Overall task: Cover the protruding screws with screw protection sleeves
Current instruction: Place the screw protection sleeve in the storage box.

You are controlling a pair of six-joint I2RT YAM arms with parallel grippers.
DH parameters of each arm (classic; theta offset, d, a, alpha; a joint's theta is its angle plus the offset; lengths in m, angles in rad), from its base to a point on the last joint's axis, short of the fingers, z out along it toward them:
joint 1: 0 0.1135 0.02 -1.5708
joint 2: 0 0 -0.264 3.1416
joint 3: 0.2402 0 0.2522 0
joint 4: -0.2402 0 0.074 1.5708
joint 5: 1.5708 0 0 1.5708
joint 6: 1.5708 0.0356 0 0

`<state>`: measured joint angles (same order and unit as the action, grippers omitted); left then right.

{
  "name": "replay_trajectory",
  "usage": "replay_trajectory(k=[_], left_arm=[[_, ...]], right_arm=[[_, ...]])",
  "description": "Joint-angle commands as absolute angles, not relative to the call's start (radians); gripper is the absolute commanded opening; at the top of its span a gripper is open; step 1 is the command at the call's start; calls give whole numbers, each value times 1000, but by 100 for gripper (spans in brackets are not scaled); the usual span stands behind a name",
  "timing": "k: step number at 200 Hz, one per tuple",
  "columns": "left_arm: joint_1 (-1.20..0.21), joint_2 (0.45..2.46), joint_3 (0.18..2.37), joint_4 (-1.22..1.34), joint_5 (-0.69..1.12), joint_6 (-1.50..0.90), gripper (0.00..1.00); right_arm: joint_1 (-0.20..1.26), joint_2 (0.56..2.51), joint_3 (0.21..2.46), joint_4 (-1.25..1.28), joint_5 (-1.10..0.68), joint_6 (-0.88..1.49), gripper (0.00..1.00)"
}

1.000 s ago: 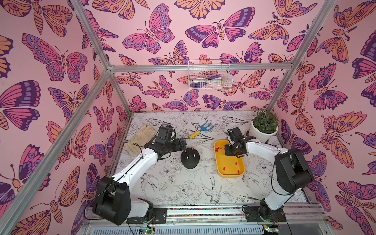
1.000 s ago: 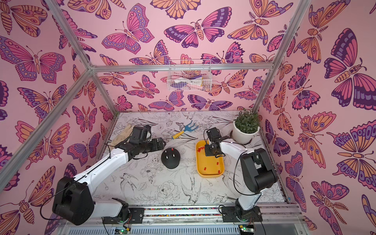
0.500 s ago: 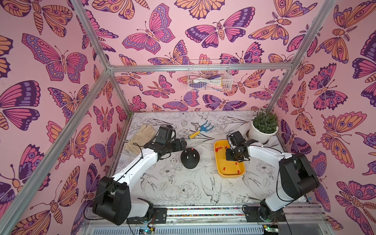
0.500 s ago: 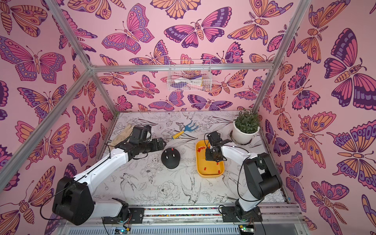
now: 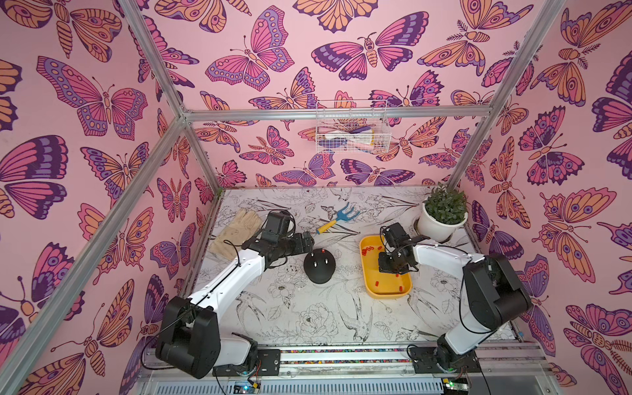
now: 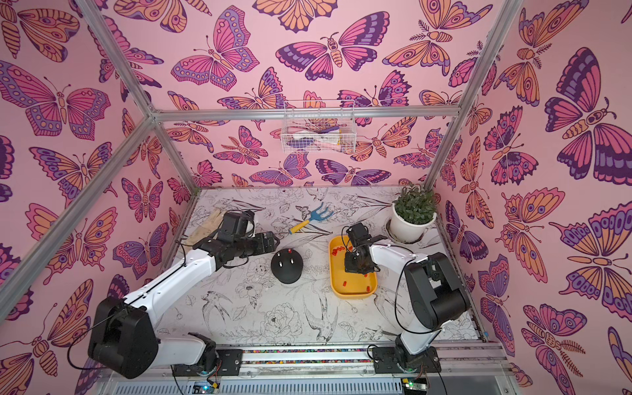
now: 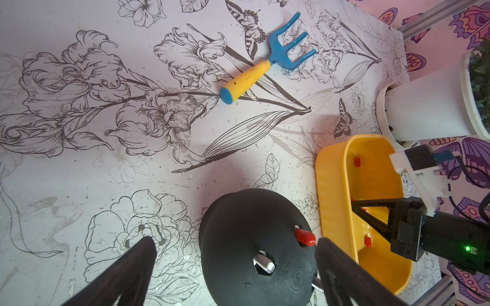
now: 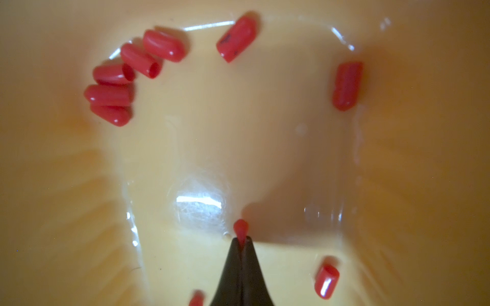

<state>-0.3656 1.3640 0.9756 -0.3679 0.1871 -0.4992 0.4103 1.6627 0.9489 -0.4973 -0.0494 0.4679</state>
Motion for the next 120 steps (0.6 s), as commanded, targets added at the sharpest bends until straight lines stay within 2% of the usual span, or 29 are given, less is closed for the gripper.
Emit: replay_trajectory(k=[1,120], left_arm=[[-364,1355,974,-377,194,-497,96],[-364,1348,973,-377,189,-495,96]], right_arm=[[416,1683,955,-520,-45,471,4],[417,1684,971,-543,-28,457,12]])
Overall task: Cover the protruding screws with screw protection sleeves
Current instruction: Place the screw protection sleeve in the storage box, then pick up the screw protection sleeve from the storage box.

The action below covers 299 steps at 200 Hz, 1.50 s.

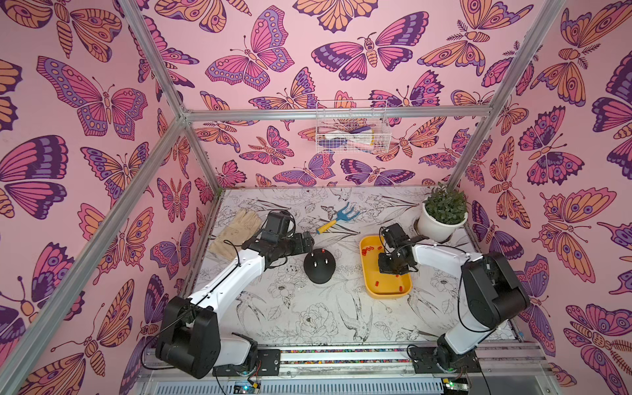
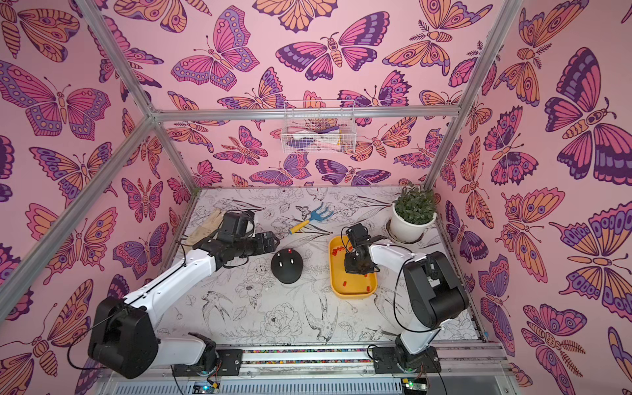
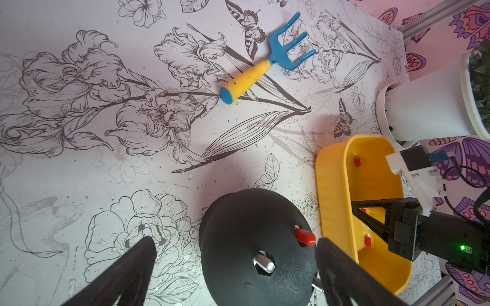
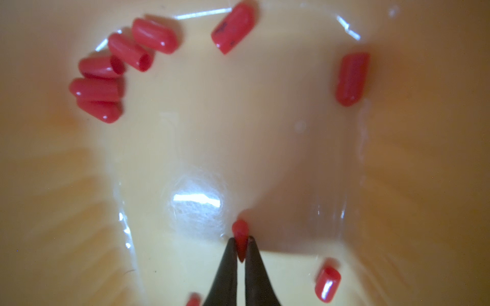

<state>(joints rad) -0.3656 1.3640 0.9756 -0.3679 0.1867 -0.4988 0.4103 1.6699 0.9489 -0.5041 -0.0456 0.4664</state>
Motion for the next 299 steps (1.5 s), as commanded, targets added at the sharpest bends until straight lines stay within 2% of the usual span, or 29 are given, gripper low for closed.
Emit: replay_trajectory(k=[1,190,299], left_arm=[[-364,1348,973,-377,189,-495,96],[-362,1337,971,-376,180,-491,96],[-363,1343,974,-380,176,-489,96]], right_arm=[[417,1685,971,-543,-28,457,12],[416,1686,1007,-576,5,437,22],[413,1725,1040,-581,28,428,22]])
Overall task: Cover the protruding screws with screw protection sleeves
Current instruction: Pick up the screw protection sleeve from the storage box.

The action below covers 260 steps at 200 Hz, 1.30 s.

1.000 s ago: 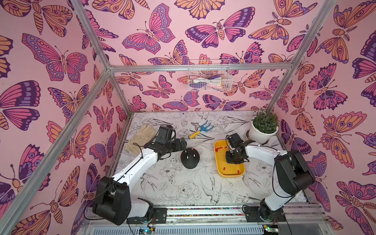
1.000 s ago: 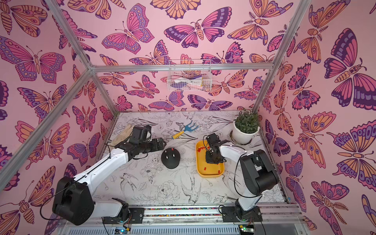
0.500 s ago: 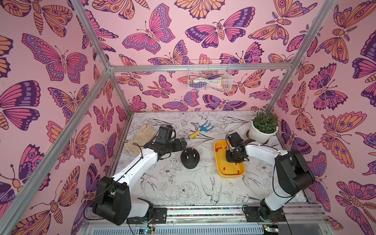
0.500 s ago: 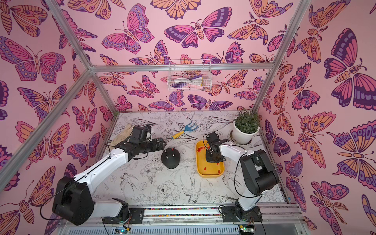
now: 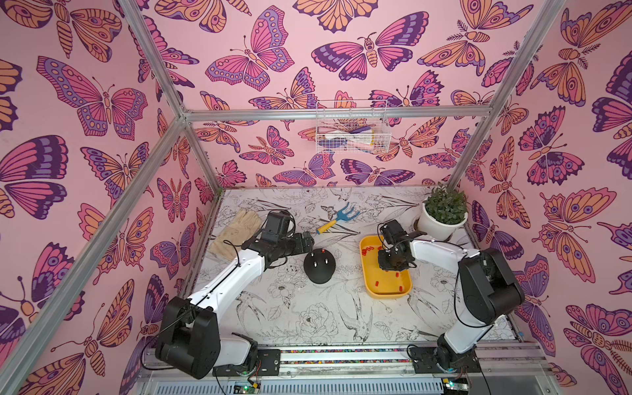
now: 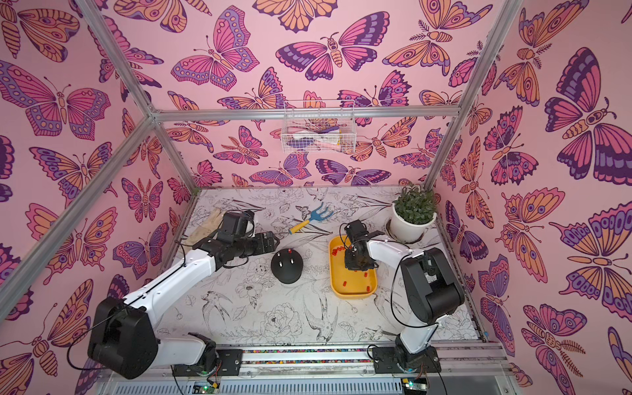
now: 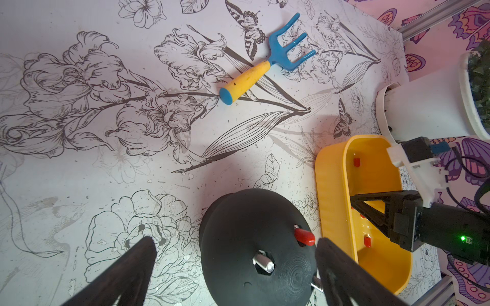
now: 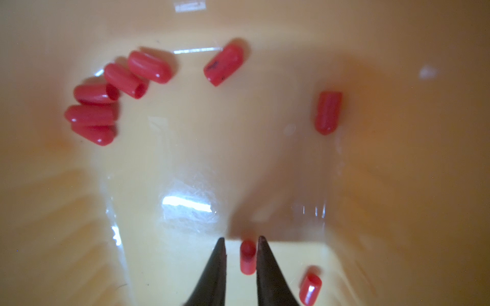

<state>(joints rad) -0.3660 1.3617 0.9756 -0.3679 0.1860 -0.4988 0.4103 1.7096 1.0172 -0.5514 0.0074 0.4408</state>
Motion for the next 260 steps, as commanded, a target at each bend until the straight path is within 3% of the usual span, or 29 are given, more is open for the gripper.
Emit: replay_trajectory(k=[1,260], left_arm=[[-362,1343,974,-380,176,-488,96],[-363,1344,976,-380,179,-489,96]], right_arm=[[413,1725,1040,-581,28,429,22],[402,1752,1039,-571,20,422,17]])
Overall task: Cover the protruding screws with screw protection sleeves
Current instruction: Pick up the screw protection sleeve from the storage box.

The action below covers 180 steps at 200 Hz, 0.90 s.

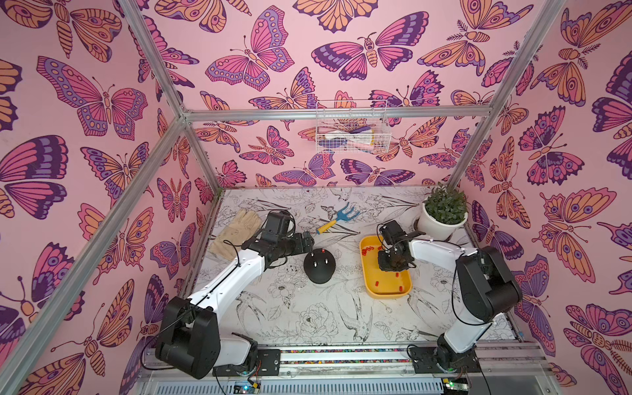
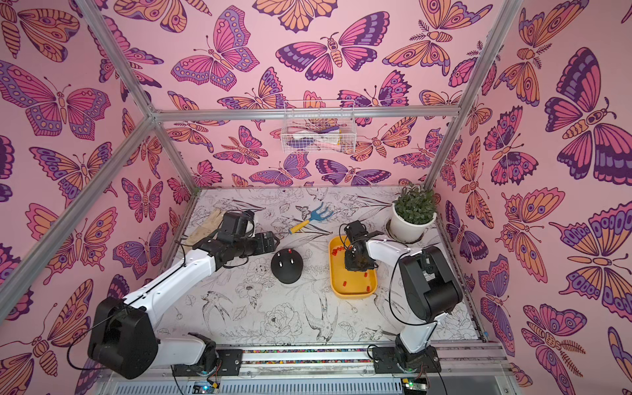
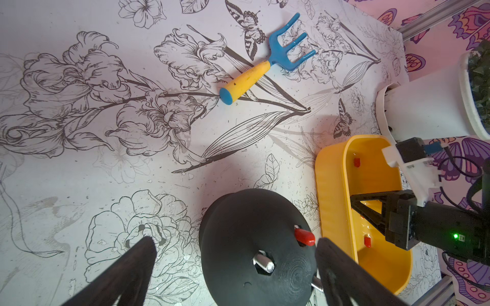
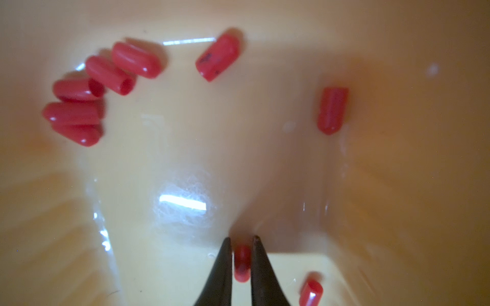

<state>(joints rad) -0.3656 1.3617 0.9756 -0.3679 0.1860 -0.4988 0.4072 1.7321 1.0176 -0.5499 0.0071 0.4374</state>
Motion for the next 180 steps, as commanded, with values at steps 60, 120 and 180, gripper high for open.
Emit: replay_trajectory(k=[60,120,180], left_arm=[[-364,1347,977,-380,182,-489,96],[-363,1347,977,-381,181,-488,96],[-363,1345,977,-380,181,-489,96]], right_arm=[[400,1759,1043,-568,17,419,17],[398,1767,1048,-565,15,416,17],[397,1761,1042,-569,15,415,13]])
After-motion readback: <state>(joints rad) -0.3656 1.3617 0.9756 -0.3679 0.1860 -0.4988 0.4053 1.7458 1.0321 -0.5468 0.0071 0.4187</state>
